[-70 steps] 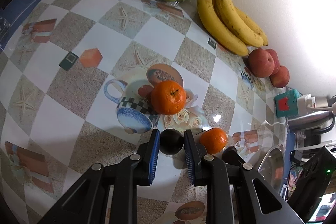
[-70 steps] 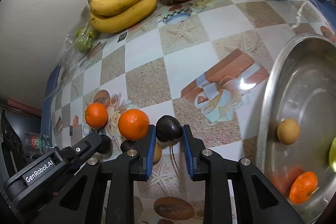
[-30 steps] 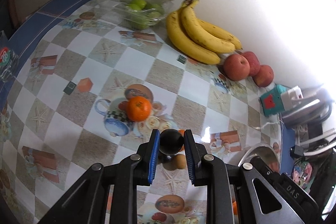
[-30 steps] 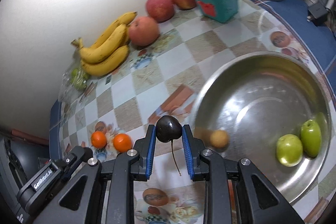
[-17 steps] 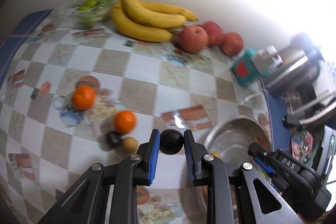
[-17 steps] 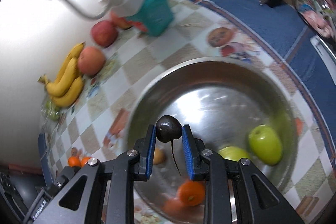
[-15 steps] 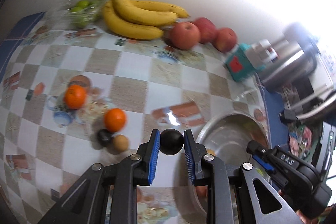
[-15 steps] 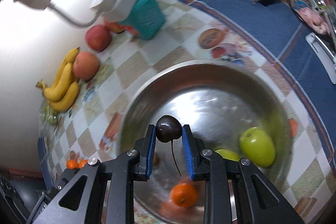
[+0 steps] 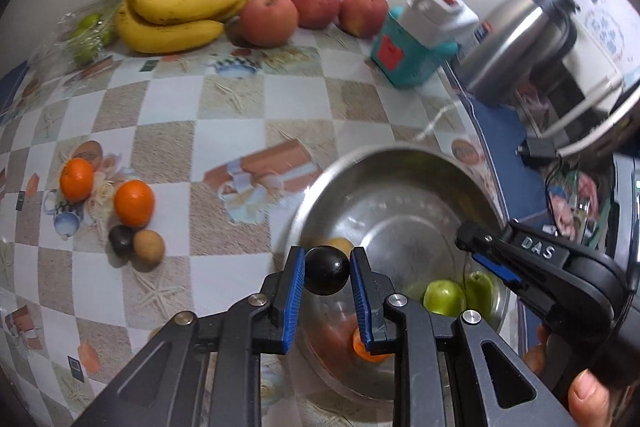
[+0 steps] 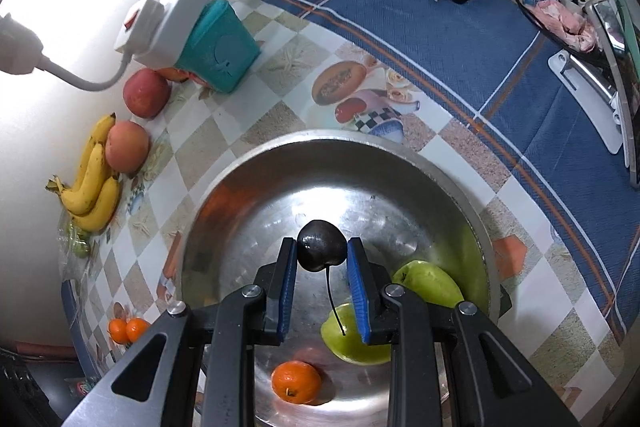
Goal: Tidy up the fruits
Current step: 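Carry both dark plums over the steel bowl with both tools, then open the left tool to drop its plum while the right tool releases its plum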
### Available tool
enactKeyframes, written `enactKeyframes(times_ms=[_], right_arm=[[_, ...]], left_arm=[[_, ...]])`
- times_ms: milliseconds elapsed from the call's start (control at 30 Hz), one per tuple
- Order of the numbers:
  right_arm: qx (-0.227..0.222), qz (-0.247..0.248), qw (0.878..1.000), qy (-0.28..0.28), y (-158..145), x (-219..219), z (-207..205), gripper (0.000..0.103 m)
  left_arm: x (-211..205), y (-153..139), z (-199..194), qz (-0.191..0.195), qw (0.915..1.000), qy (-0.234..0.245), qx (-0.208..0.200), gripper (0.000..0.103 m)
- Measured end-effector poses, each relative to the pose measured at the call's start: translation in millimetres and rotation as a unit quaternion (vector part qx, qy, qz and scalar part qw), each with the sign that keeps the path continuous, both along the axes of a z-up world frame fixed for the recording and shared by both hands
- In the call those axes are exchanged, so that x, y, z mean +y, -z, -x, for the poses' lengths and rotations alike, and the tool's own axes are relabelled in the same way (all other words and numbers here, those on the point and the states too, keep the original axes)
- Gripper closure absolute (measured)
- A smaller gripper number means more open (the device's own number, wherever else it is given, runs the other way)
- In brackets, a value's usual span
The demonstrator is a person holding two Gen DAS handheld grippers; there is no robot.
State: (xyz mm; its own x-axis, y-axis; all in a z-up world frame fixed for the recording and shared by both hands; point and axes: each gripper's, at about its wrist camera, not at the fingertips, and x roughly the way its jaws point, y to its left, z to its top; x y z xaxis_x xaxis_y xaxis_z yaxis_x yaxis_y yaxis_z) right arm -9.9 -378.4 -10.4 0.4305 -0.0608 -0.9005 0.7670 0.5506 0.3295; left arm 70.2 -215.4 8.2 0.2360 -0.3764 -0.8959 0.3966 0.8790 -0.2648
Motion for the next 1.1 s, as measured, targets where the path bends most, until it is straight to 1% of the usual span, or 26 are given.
enactKeyframes(times_ms=[133, 333, 633, 700, 733, 767, 833, 900, 933, 967, 1000, 1100], right_arm=[[0.012, -0.004, 1.0, -0.006, 6.5, 2.6, -3.9, 0.076], [0.029, -0.008, 0.999, -0.01, 13.9, 4.2, -7.1, 0.076], [0.045, -0.01, 0.999, -0.012, 20.2, 4.8, -7.9, 0.075], [0.048, -0.01, 0.999, -0.012, 21.6, 4.7, -8.6, 0.069], [0.05, -0.009, 0.999, -0.013, 21.8, 4.7, -8.9, 0.064], [0.05, -0.008, 0.999, -0.013, 21.7, 4.6, -9.0, 0.06], [0.05, -0.006, 0.999, -0.015, 21.1, 4.6, -9.1, 0.057], [0.048, -0.006, 0.999, -0.015, 20.5, 4.2, -9.2, 0.05], [0.043, -0.007, 0.999, -0.016, 19.6, 4.0, -9.2, 0.044], [0.042, -0.006, 0.999, -0.016, 19.0, 4.0, -9.3, 0.038], [0.041, -0.005, 0.999, -0.017, 18.3, 4.0, -9.8, 0.036], [0.041, 0.003, 0.999, -0.019, 15.3, 3.5, -10.0, 0.035]], left_arm=[[-10.1, 5.4, 5.9, -0.013, 0.9998, 0.014, 0.002, 0.078], [-16.8, 13.0, 9.6, -0.03, 0.9993, 0.021, 0.01, 0.078], [-16.1, 16.9, 8.5, -0.034, 0.9991, 0.017, 0.017, 0.077], [-15.6, 17.4, 8.3, -0.035, 0.9991, 0.016, 0.018, 0.077], [-15.3, 17.9, 8.2, -0.036, 0.9991, 0.016, 0.02, 0.077], [-14.9, 18.4, 8.1, -0.036, 0.999, 0.015, 0.021, 0.076], [-14.7, 19.1, 7.5, -0.035, 0.999, 0.014, 0.024, 0.076], [-14.1, 19.1, 7.1, -0.033, 0.9991, 0.013, 0.025, 0.075], [-13.6, 18.8, 6.9, -0.032, 0.9991, 0.012, 0.025, 0.075], [-13.1, 18.5, 6.6, -0.031, 0.9992, 0.011, 0.025, 0.072], [-12.6, 18.6, 6.3, -0.03, 0.9992, 0.01, 0.025, 0.067], [-10.6, 16.9, 5.3, -0.027, 0.9993, 0.007, 0.025, 0.059]])
